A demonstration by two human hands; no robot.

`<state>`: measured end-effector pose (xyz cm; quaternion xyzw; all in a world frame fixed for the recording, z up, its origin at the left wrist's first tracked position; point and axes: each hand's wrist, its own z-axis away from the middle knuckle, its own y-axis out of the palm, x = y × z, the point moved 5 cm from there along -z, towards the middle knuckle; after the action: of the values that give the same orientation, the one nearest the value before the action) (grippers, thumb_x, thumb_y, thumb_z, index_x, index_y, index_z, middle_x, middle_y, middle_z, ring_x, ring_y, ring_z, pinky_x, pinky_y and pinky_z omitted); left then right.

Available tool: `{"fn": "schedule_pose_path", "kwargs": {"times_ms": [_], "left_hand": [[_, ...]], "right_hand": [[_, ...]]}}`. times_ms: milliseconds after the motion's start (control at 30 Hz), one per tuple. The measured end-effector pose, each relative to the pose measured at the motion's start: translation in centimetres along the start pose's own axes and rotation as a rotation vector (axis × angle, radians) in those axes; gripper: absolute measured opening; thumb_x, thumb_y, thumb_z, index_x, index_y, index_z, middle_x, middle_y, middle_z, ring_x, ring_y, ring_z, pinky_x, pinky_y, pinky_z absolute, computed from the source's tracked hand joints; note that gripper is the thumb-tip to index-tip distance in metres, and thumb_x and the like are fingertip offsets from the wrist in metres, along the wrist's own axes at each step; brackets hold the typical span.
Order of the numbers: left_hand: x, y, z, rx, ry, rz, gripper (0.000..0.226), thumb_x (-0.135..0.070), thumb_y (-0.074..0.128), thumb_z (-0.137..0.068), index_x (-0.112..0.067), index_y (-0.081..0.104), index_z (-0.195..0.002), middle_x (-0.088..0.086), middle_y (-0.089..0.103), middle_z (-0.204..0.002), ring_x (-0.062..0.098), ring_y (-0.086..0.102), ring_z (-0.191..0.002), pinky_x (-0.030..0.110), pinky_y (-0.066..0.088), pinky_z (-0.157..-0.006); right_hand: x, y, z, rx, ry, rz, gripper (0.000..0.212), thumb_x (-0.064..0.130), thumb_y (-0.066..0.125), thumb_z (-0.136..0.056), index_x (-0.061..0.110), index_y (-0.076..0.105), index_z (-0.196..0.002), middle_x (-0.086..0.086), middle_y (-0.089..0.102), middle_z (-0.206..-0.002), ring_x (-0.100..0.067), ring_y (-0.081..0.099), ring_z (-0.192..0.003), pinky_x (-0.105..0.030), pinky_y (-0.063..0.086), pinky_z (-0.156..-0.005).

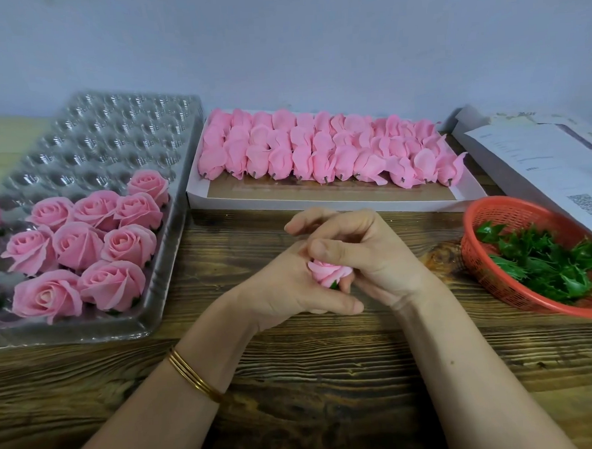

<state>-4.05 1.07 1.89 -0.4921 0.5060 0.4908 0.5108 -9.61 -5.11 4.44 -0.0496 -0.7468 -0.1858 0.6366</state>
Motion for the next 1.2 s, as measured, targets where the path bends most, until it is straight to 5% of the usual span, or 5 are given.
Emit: {"fn": "schedule_pose_path", "kwargs": {"times_ms": [200, 500, 733, 933, 1200], "left_hand": [[0.1, 0.0, -0.1, 0.012, -0.024, 0.063, 0.024, 0.001, 0.075, -0.070, -0.017, 0.060, -0.066, -0.008, 0.058, -0.068, 0.005, 0.061, -0.072, 0.031, 0.052, -0.068], [0.7, -0.3, -0.1, 0.007, -0.045, 0.122, 0.012, 0.005, 0.072, -0.071, 0.001, 0.061, -0.072, -0.001, 0.061, -0.069, 0.011, 0.064, -0.076, 0.031, 0.056, -0.072], [0.6, -0.5, 0.1, -0.050, -0.083, 0.228, 0.041, 0.009, 0.071, -0.069, 0.015, 0.055, -0.106, 0.024, 0.057, -0.098, 0.036, 0.058, -0.096, 0.056, 0.043, -0.088], [0.1, -0.6, 0.0, -0.071, -0.064, 0.228, 0.043, 0.008, 0.070, -0.067, -0.011, 0.064, -0.105, 0.003, 0.069, -0.092, 0.017, 0.070, -0.095, 0.039, 0.058, -0.085], [0.0, -0.9, 0.0, -0.150, -0.005, 0.108, 0.037, 0.005, 0.075, -0.067, -0.023, 0.070, -0.091, -0.006, 0.071, -0.087, 0.015, 0.070, -0.096, 0.034, 0.059, -0.081]], "right_hand": [[-0.2, 0.1, 0.0, 0.032, 0.009, 0.018, 0.028, 0.038, 0.088, -0.060, 0.016, 0.080, -0.076, -0.001, 0.072, -0.102, -0.013, 0.064, -0.105, -0.028, 0.051, -0.086], [-0.2, 0.2, -0.1, 0.028, -0.035, 0.089, 0.022, 0.030, 0.088, -0.063, 0.024, 0.081, -0.083, 0.002, 0.073, -0.101, -0.012, 0.065, -0.104, -0.028, 0.051, -0.087], [-0.3, 0.0, -0.1, 0.010, -0.070, 0.166, 0.024, 0.018, 0.076, -0.073, 0.030, 0.080, -0.093, 0.006, 0.073, -0.106, -0.011, 0.064, -0.107, -0.024, 0.049, -0.089], [-0.8, -0.5, -0.2, 0.001, -0.061, 0.178, 0.028, 0.015, 0.078, -0.074, 0.026, 0.079, -0.100, 0.006, 0.071, -0.109, -0.010, 0.063, -0.108, -0.022, 0.047, -0.092], [-0.9, -0.8, 0.0, -0.002, -0.046, 0.174, 0.030, 0.015, 0.078, -0.073, 0.022, 0.078, -0.102, 0.001, 0.071, -0.112, -0.015, 0.064, -0.109, -0.025, 0.048, -0.091]]}}
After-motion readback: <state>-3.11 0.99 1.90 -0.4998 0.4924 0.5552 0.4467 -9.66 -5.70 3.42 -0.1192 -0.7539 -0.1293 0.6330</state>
